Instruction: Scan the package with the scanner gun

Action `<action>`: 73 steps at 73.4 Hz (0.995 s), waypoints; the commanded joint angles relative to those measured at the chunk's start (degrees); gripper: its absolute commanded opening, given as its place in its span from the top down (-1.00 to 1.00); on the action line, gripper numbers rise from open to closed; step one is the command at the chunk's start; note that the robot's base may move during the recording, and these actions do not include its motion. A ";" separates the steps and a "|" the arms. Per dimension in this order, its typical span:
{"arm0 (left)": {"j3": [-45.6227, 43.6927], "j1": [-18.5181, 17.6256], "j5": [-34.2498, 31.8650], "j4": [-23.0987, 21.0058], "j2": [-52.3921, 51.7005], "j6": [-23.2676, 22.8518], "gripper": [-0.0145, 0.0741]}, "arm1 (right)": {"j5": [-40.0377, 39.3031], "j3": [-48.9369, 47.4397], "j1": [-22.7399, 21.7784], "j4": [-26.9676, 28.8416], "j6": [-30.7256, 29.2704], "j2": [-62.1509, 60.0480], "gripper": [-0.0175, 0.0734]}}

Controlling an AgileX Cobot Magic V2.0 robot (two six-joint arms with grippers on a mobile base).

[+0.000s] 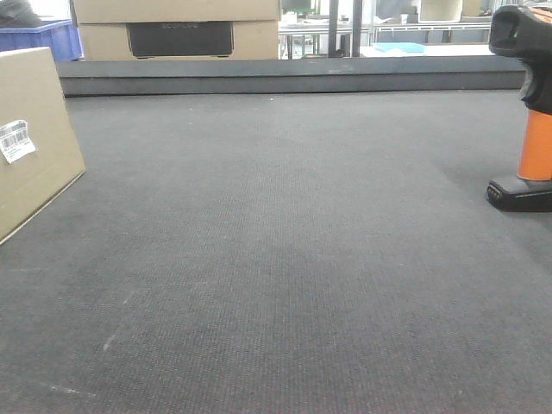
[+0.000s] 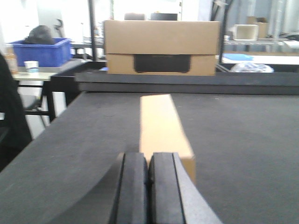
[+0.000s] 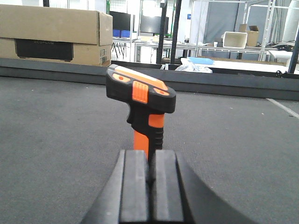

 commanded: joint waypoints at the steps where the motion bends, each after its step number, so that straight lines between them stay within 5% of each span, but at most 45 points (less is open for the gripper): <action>1: 3.02 0.82 -0.75 0.04 -3.97 0.58 0.90 | -1.26 0.07 -0.31 -0.42 0.14 -0.12 0.98; 73: 7.60 0.82 1.96 0.04 -5.79 0.58 0.90 | -1.26 0.07 -0.31 -0.42 0.14 -0.12 0.98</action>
